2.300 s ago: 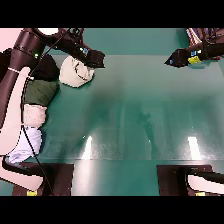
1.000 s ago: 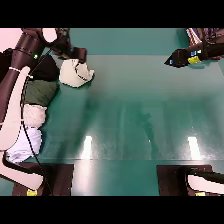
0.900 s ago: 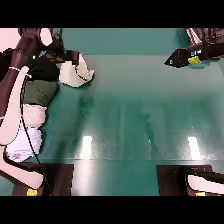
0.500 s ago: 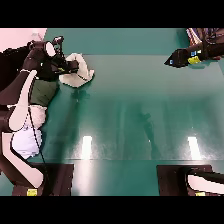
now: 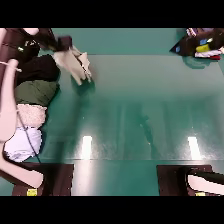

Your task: Fold the shirts.

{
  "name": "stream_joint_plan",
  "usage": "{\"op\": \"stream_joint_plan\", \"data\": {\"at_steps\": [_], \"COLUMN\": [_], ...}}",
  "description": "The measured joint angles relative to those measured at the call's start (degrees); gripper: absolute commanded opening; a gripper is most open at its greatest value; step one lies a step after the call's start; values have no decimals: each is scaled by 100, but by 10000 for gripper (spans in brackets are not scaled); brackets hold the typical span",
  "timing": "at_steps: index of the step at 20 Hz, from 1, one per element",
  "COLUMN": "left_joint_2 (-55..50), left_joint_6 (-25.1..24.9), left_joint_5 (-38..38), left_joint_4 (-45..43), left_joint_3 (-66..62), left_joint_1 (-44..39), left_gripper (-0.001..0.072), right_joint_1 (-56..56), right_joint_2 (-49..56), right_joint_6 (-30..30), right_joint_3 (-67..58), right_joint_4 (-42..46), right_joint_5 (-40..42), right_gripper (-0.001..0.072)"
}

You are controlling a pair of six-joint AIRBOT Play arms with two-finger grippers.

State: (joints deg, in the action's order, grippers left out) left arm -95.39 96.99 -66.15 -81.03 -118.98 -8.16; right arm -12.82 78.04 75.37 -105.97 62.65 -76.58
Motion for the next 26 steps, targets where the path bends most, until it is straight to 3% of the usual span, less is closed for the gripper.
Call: {"op": "stream_joint_plan", "data": {"at_steps": [5, 11, 12, 13, 14, 15, 20, 26], "left_joint_2": [1593, 2223, 2256, 2273, 2282, 2284, 2170, 1659], "left_joint_6": [-203, -278, -280, -286, -286, -286, -540, -387], "left_joint_5": [59, -389, -308, -179, -24, 149, 918, 1416], "left_joint_4": [33, 114, 214, 374, 555, 728, 933, 885], "left_joint_3": [31, 1307, 1626, 1928, 2229, 2533, 3259, 3410], "left_joint_1": [-697, -1961, -2157, -2337, -2511, -2686, -2927, -1482], "left_gripper": [22, 24, 90, 437, 698, 666, 664, 663], "right_joint_1": [0, -2, 0, 0, 0, -2, -2, -2], "right_joint_2": [-275, -999, -1104, -1204, -1296, -1357, -1482, -1491], "right_joint_6": [0, 0, 0, 0, 0, 0, 0, 0], "right_joint_3": [-844, -361, -203, -35, 127, 264, 647, 730], "right_joint_4": [151, 310, 328, 339, 339, 339, 356, 354], "right_joint_5": [52, 387, 466, 544, 625, 680, 820, 841], "right_gripper": [18, 18, 18, 18, 18, 18, 18, 18]}}
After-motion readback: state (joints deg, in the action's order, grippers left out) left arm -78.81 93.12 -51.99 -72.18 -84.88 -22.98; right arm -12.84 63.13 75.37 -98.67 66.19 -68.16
